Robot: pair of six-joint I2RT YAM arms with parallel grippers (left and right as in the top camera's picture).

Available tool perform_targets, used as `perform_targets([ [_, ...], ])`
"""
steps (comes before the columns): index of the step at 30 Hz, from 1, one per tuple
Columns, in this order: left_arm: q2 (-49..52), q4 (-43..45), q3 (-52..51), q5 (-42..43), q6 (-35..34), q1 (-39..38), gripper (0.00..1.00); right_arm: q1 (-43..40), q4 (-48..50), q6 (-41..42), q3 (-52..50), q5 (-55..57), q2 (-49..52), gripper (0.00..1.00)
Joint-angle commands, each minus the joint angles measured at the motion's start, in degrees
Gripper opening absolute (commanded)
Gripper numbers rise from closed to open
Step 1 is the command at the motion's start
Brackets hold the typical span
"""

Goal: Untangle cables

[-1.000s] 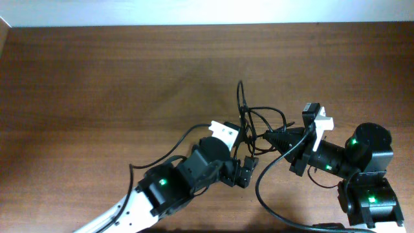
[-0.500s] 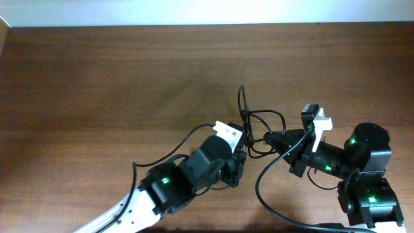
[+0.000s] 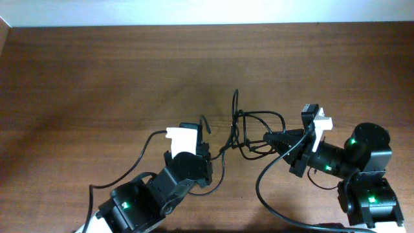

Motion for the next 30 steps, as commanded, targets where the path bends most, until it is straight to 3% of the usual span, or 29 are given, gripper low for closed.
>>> perform_targets([
  [1,-0.3,-0.7,0.7,0.4,-3.9,0.1,0.14,0.0,2.8,1.5,0.2,-1.2,-0.3,0.04],
  [3,-0.3,-0.9,0.7,4.3,-3.9,0.1,0.27,0.0,4.7,3.4,0.2,-1.2,-0.3,0.04],
  [4,-0.2,-1.2,0.6,5.9,-3.9,0.1,0.38,0.0,5.2,4.1,0.2,-1.2,-0.3,0.04],
  [6,0.3,-2.3,0.6,8.9,-3.8,0.1,0.89,0.0,6.8,5.8,0.2,-1.2,-0.3,0.04],
  [13,0.6,-2.8,0.6,8.9,-3.8,0.1,0.99,0.0,8.1,7.4,0.2,-1.3,-0.3,0.04],
  [18,0.6,-2.8,0.6,8.4,-3.8,0.1,0.99,0.0,11.3,7.6,0.2,-7.2,-0.3,0.04],
  [24,0.5,-2.7,0.6,2.5,-3.8,0.1,0.99,0.0,11.3,2.2,0.2,-15.2,-0.3,0.04],
  [27,0.5,-2.3,0.6,0.6,-0.1,0.1,1.00,0.0,12.9,2.3,0.2,-19.3,-0.3,0.04],
  [30,0.5,-0.8,0.6,0.5,7.1,0.1,0.94,0.0,15.5,2.4,0.2,-22.4,-0.3,0.04],
])
